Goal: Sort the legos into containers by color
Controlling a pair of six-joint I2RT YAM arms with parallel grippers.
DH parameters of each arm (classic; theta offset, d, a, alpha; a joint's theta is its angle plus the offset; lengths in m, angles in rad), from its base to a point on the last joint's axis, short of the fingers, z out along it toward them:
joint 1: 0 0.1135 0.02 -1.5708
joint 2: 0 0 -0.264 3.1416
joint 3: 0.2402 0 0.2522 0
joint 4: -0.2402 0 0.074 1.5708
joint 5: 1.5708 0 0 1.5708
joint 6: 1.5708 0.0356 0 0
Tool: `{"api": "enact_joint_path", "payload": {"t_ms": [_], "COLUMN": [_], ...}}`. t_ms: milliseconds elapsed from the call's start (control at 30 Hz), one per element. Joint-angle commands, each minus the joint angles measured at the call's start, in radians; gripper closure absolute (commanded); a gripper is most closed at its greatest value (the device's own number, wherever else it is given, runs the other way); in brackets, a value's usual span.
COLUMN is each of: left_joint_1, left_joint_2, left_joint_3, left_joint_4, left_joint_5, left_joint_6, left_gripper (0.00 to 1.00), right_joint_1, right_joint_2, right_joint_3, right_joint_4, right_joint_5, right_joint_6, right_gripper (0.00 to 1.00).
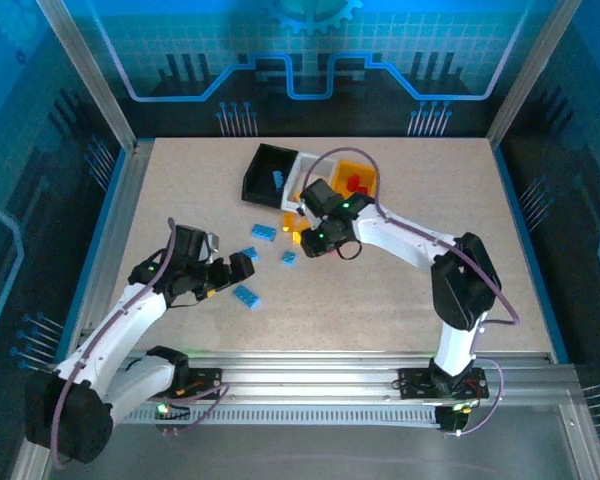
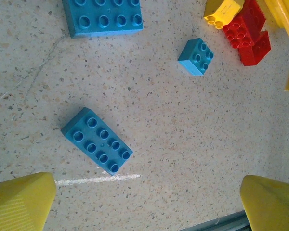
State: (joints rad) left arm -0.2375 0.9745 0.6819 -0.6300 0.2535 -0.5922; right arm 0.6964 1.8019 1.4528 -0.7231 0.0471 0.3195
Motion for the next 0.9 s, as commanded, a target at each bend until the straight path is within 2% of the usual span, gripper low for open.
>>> {"api": "enact_joint_path", "payload": {"t_ms": [0,367,633,867], "left_joint_1": [0.01,0.023,0.036,0.038], "left_joint_2": [0.007,0.056,0.123,0.238], "left_joint_3": [0.034,0.067,0.125,0.223], "left_joint_4": [-0.003,-0.019,-0.072,-0.123], "left_joint_5": [0.032,0.022,-0.047,-0.091], "left_joint_6": [0.002,-0.022,-0.068,-0.136], "left_gripper": [0.01,0.01,0.01,0.01], "right_joint_1": [-0.049,-0.209,-0.288,-0.328], "right_joint_2": [-0.028,0.152,0.43,0.669], "right_joint_3": [0.066,0.325,0.618,0.896], "right_joint_4": [0.025,0.076,0.062,0.016], "right_joint_5": [-0.066,-0.225,-0.324,-0.36], "right_joint_6": [0.019,0.056,0.068,0.072], "right_gripper": [0.69,0.69,0.69,0.67]}}
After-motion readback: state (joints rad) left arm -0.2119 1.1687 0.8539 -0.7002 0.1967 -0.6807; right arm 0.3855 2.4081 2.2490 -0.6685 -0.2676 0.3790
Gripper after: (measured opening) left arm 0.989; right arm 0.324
